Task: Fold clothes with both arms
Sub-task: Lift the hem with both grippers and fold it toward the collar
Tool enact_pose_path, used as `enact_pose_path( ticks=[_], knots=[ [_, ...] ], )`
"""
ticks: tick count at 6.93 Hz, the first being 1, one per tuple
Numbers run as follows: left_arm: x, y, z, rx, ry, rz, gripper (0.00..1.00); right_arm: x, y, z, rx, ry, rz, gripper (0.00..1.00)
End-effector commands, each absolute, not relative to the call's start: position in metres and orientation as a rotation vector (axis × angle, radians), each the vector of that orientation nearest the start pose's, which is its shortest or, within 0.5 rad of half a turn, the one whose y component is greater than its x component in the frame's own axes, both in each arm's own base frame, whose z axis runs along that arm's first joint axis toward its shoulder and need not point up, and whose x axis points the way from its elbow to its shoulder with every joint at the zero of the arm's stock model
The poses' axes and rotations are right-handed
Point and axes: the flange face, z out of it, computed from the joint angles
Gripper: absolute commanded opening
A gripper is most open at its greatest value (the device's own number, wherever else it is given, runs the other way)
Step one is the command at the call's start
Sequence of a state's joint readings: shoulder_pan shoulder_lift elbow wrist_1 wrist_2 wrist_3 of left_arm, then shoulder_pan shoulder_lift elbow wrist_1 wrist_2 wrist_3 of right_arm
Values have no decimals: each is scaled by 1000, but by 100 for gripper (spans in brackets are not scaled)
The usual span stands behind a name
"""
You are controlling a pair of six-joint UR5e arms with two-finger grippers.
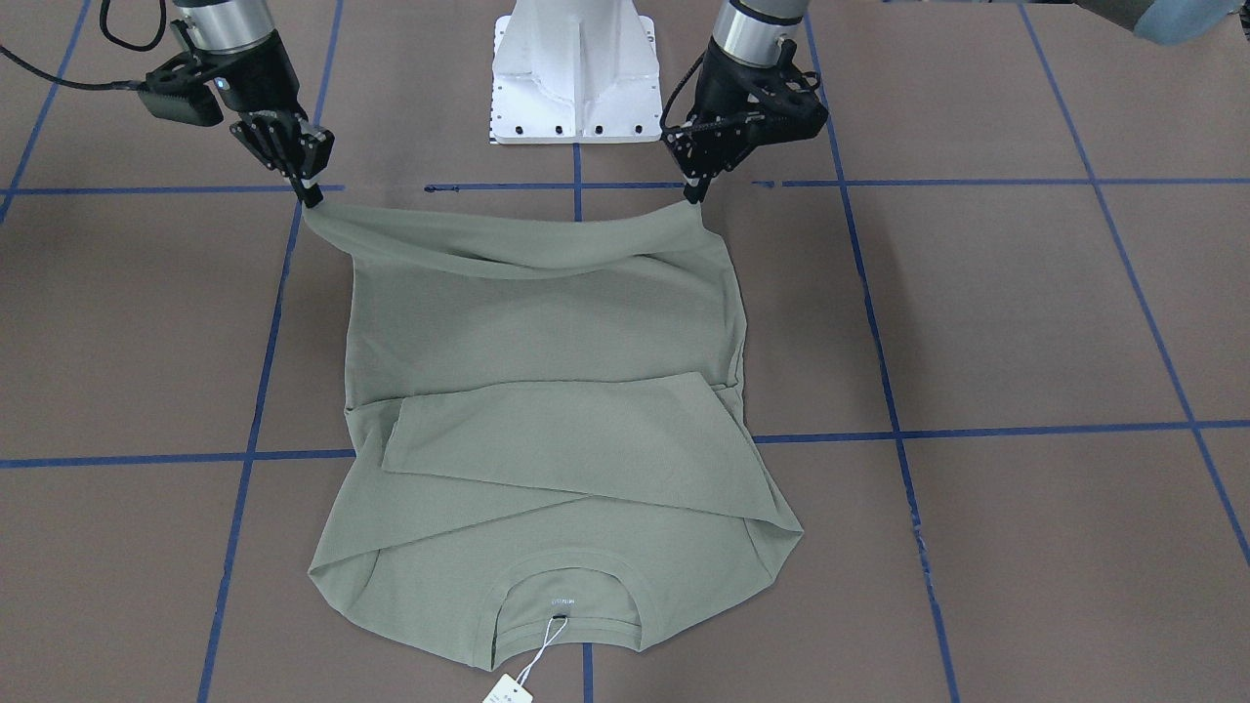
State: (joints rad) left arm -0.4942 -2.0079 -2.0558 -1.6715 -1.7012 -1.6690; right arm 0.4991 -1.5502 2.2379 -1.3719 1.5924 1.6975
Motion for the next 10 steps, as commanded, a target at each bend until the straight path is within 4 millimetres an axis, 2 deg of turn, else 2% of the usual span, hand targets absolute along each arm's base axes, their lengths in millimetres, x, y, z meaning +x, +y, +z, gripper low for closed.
enact_pose_path(
  ticks=[1, 2, 3, 4, 5, 6, 7, 8, 10],
  knots=[
    [405, -469, 239, 244, 1053, -515, 0, -335, -452, 328, 193, -804, 582, 0],
    [381, -499, 246, 295, 1055, -551, 0, -335, -495, 331, 216, -774, 553, 0],
    [366, -522, 256, 312, 1035, -591, 0, -346, -540, 325, 206, -761, 581, 0],
    [370, -541, 251, 346, 1051, -609, 0, -364, -570, 328, 192, -731, 597, 0],
    [397, -570, 251, 369, 1058, -618, 0, -375, -584, 335, 181, -704, 600, 0],
    [421, -595, 265, 389, 1062, -627, 0, -382, -590, 340, 178, -692, 600, 0],
    [434, -611, 299, 418, 1053, -640, 0, -397, -606, 336, 173, -682, 604, 0],
    [446, -621, 323, 421, 1048, -640, 0, -415, -626, 332, 162, -664, 605, 0],
    [464, -631, 339, 423, 1011, -648, 0, -437, -649, 375, 183, -698, 601, 0]
  ],
)
